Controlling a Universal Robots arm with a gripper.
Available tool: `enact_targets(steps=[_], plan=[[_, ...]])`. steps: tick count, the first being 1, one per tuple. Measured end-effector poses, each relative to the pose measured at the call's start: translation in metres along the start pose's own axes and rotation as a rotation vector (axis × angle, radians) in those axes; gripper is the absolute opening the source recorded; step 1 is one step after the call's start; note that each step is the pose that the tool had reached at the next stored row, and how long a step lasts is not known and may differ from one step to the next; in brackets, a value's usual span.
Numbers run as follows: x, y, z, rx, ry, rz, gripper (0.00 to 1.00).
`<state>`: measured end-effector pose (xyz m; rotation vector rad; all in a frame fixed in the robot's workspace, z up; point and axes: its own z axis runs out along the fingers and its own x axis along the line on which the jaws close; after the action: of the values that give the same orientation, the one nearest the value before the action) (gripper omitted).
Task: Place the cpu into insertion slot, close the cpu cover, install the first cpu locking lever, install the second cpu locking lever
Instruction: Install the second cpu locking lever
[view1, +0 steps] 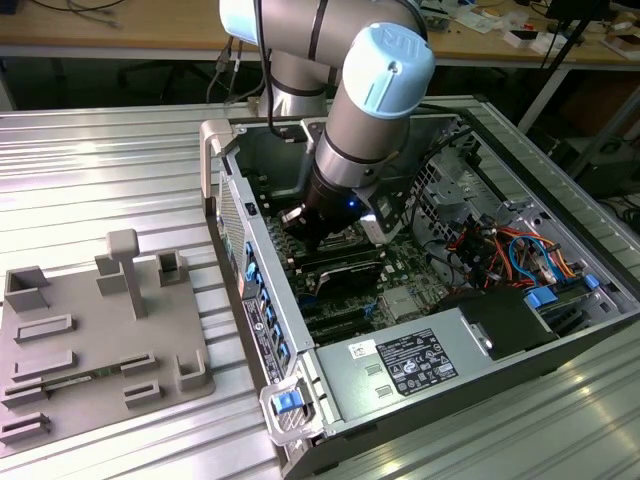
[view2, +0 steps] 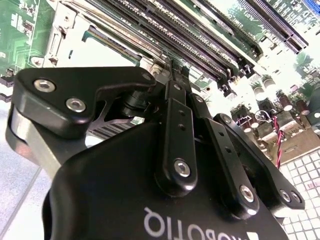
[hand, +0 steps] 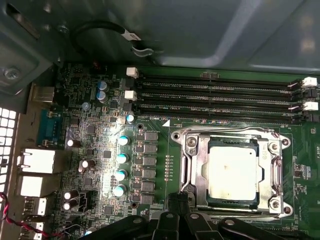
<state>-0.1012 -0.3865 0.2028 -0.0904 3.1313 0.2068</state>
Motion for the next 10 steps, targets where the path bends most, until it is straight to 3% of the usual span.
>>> enact_targets(steps=[4, 5, 6, 8, 10], plan=[[0.0001, -0.0004, 0.0023, 0.0005, 0.0005, 0.000, 0.11], [0.0001, -0.0001, 0.0028, 0.0081, 0.0003, 0.000, 0.11], [0.0000, -0.0001, 0.0028, 0.0266, 0.0013, 0.000, 0.11], [0.0001, -0.0001, 0.0030, 0.0445, 0.0039, 0.000, 0.11], [0.0001, -0.0003, 0.0026, 0.0483, 0.0034, 0.000, 0.11]])
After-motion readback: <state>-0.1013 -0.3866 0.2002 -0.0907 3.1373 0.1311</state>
